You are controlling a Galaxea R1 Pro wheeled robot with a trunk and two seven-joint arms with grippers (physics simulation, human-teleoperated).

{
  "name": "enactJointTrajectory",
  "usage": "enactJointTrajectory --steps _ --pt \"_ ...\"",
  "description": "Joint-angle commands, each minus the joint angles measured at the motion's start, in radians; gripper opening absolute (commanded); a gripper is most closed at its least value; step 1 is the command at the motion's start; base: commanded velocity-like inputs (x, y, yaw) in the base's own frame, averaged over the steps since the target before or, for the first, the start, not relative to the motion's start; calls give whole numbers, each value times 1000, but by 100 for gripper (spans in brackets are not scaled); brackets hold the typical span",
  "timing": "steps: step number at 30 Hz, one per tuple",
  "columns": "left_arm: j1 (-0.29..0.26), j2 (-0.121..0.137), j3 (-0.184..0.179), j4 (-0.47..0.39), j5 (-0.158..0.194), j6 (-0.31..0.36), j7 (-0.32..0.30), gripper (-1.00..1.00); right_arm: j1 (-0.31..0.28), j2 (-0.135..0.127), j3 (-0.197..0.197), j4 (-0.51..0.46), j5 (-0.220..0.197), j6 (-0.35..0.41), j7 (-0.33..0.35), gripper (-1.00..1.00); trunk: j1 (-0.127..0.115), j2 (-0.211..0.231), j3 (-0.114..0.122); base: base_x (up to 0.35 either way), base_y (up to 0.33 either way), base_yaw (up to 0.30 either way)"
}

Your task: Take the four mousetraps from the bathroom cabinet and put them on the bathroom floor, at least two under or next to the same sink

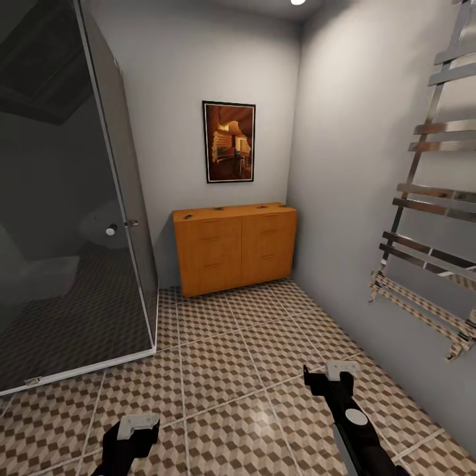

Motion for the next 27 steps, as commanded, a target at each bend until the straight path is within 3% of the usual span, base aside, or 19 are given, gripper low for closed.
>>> enactJointTrajectory --steps 1,27 --pt "-1 1 -1 -3 0 8 3 100 -1 0 2 -3 7 7 -3 100 0 -1 -1 0 0 0" --pt "-1 3 -6 -24 -3 18 1 100 -3 1 29 -19 6 10 -3 100 0 -1 -1 3 0 0"
